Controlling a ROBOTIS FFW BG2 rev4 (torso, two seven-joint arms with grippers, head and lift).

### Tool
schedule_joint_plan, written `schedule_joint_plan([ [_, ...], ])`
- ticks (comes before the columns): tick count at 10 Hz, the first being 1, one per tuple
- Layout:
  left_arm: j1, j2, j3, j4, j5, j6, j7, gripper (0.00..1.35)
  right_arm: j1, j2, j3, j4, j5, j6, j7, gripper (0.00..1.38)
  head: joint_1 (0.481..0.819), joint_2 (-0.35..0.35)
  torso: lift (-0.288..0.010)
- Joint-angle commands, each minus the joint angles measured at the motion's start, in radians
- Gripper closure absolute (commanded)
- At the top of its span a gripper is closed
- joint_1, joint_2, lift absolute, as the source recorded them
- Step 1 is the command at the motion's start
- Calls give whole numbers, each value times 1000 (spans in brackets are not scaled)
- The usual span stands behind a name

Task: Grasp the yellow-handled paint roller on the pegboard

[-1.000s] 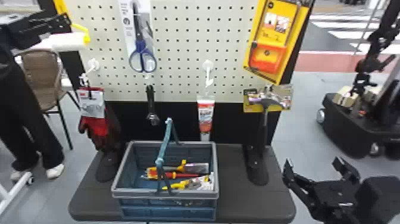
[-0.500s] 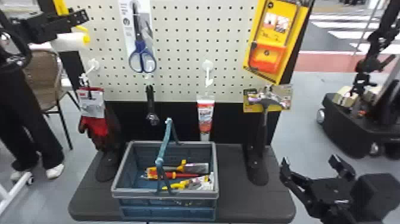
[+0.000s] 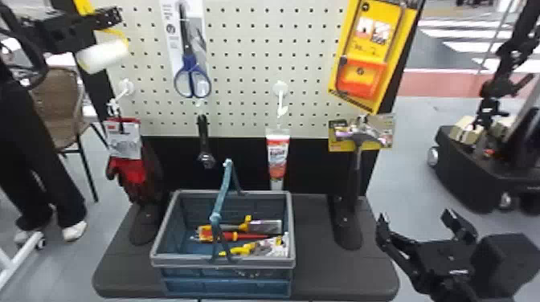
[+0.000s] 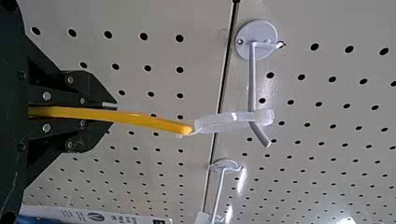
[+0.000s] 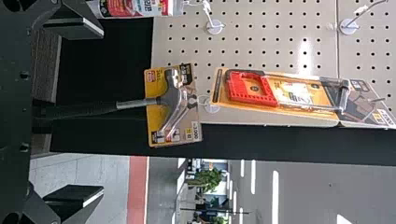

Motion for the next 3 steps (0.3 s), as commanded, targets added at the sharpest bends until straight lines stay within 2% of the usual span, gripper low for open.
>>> schedule_joint_plan([
  [1, 0, -1, 0, -1, -8, -2, -1, 1147, 0, 0, -1, 2, 0, 0, 0, 122, 549, 0, -100],
  [3, 0, -2, 2, -1, -8, -5, -1, 1145, 2, 0, -1, 0, -2, 0, -1, 122, 549, 0, -100],
])
